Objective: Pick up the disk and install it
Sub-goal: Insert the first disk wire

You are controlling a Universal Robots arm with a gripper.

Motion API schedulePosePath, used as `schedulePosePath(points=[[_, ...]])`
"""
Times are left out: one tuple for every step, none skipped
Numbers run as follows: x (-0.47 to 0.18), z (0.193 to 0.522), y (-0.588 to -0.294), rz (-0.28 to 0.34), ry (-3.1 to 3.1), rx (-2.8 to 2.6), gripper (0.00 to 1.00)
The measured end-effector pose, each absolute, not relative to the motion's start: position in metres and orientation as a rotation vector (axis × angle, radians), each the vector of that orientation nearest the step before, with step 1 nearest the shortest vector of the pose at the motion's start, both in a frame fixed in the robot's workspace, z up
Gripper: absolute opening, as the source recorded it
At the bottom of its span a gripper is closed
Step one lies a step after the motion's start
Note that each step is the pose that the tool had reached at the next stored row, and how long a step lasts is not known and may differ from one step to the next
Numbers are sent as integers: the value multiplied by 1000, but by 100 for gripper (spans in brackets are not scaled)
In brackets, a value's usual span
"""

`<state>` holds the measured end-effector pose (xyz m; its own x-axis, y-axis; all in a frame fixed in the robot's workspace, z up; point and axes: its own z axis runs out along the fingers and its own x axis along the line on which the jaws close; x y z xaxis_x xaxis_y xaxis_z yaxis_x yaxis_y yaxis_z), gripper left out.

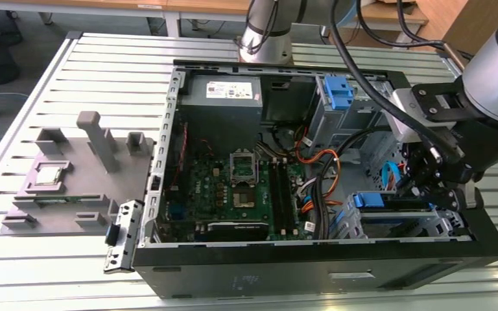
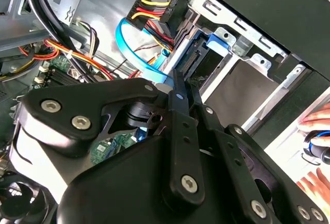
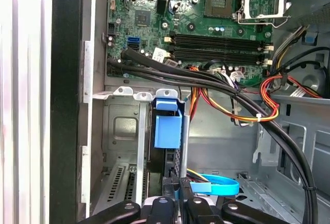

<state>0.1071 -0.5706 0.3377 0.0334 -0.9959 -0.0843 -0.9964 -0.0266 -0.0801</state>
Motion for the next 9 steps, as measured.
schedulePosePath(points=[[107,338,-571,7,2106,-2171,16],[107,337,-571,6,2106,-2171,16],[107,337,-571,6,2106,-2171,16],[107,337,-571,6,2106,-2170,16],[107,337,-571,6,2106,-2170,16],[106,337,-571,5,2106,-2170,16],[106,337,-571,5,2106,-2170,16],[106,337,-571,5,2106,-2170,16],[106,336,-571,5,2106,-2170,16]])
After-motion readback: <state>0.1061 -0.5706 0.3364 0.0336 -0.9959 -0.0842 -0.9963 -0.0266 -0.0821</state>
